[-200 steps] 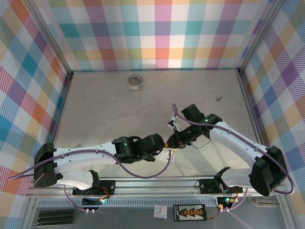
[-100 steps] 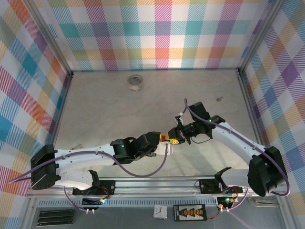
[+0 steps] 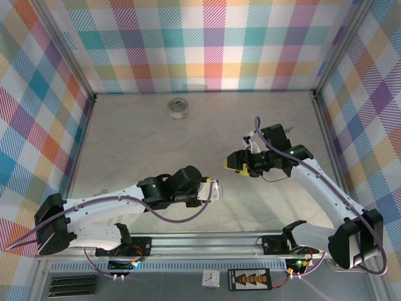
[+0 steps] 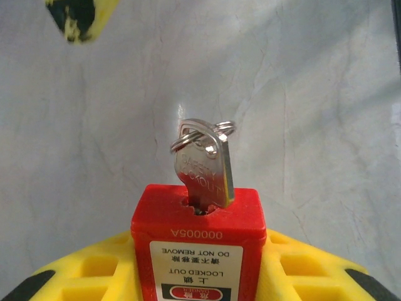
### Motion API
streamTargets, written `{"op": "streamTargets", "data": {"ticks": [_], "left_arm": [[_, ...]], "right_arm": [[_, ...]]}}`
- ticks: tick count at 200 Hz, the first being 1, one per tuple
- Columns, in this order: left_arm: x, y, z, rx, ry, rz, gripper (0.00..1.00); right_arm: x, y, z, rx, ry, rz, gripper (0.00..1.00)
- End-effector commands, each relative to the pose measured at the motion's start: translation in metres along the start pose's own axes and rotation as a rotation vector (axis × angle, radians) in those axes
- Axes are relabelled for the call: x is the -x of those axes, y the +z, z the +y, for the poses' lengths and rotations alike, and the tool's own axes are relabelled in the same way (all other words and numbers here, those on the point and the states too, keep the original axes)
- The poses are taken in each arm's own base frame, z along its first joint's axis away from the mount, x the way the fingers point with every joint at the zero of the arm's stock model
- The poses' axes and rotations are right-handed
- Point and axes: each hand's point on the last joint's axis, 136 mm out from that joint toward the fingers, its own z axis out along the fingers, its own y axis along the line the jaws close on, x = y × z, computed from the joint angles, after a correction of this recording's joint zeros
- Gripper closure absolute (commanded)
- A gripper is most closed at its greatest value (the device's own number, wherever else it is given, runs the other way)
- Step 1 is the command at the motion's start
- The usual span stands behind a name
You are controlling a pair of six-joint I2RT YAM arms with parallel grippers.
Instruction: Unlock with the key
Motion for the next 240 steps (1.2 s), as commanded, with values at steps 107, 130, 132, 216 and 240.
{"op": "streamTargets", "data": {"ticks": [107,130,132,216,240], "left_arm": [[0.028,-0.034,-0.005,-0.217,-0.084,-0.081,1.0],[0.029,-0.033,-0.005,-0.222,-0.08,-0.072,1.0],[0.028,-0.033,-0.005,-0.223,-0.079,-0.071,1.0],[0.029,-0.032,-0.01,-0.257,-0.078,-0.07,1.0],[0.03,-0.033,-0.011,-0.26,-0.08,-0.074,1.0]], "right_arm": [[-0.07,-0.009,0.057,0.23,-1.051,-0.26,0.32],[-0.078,0.002,0.061,0.248,-1.141,-0.234,0.35],[-0.079,0.002,0.061,0.25,-1.144,-0.233,0.35],[-0.078,0.02,0.062,0.245,-1.195,-0.216,0.51],[-0.081,0.024,0.062,0.258,-1.192,-0.192,0.62]]}}
